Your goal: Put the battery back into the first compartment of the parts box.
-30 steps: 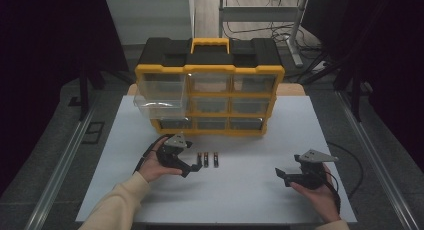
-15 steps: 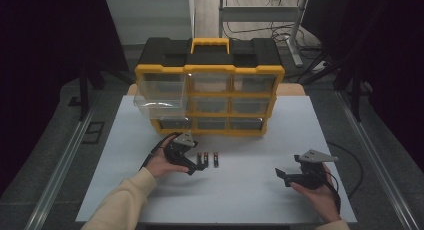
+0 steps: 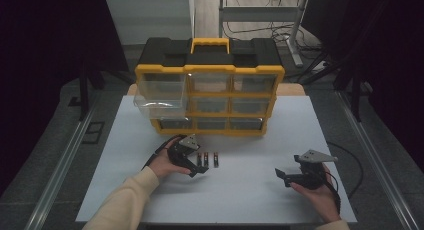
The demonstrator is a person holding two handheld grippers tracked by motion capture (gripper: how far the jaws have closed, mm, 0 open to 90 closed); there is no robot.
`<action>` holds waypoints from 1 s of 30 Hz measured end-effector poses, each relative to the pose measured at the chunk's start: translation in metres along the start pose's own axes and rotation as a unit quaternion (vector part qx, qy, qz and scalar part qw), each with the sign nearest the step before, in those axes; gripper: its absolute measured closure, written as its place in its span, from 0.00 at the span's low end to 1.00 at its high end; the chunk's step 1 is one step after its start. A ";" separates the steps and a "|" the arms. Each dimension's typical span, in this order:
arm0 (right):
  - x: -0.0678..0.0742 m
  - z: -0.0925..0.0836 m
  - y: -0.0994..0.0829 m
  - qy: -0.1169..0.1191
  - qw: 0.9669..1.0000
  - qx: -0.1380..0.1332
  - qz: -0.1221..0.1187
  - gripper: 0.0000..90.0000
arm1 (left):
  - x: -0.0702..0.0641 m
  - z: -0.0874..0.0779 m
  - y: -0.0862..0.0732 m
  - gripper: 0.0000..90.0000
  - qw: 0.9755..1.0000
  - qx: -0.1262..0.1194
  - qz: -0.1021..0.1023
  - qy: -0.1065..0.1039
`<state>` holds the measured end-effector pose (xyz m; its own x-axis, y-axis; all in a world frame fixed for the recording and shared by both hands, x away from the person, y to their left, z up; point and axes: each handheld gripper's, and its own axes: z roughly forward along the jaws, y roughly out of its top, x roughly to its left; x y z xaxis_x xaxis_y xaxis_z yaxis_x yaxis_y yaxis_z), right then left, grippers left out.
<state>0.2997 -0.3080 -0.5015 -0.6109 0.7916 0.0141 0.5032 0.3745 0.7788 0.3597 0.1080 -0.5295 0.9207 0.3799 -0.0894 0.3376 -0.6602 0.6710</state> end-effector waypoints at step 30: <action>0.001 -0.001 0.000 -0.002 1.000 0.000 -0.004 0.11 | 0.006 0.002 -0.012 0.41 0.999 0.005 0.035 0.012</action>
<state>0.2984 -0.3079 -0.5007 -0.6124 0.7905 0.0058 0.4988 0.3807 0.7786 0.3617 0.1168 -0.5399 0.9371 0.3482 -0.0253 0.2751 -0.6920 0.6674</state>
